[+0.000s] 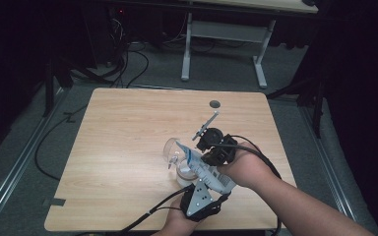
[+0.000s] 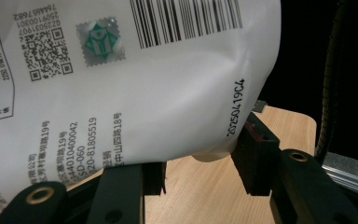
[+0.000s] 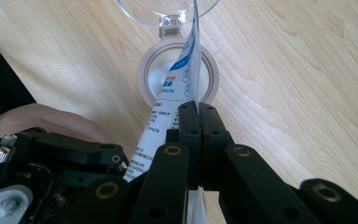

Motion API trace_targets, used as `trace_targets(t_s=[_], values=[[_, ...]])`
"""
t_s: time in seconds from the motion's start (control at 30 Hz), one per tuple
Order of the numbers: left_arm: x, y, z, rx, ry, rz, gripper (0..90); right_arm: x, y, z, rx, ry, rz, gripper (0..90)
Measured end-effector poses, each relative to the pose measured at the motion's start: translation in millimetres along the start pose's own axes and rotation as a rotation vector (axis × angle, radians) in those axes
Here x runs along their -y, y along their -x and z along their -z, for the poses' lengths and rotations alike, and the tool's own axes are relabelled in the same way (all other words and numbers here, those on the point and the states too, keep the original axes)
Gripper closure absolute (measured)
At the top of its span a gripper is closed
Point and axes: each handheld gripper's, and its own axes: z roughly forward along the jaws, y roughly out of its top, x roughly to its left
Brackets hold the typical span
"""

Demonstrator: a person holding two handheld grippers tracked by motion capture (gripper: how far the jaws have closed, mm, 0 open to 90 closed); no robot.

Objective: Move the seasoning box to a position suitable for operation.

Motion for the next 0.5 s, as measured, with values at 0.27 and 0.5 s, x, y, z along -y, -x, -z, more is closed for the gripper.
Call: trace_targets(t_s=[0.27, 0.5], values=[[-0.6, -0.6, 0.4, -0.001, 0.004, 0.002, 59.2, -0.7, 0.1, 0.2, -0.001, 0.006, 0.004, 90.0], [-1.3, -1.0, 1.1, 0.0, 0.006, 0.006, 59.2, -1.5, -0.1, 0.4, -0.003, 0.009, 0.005, 90.0]])
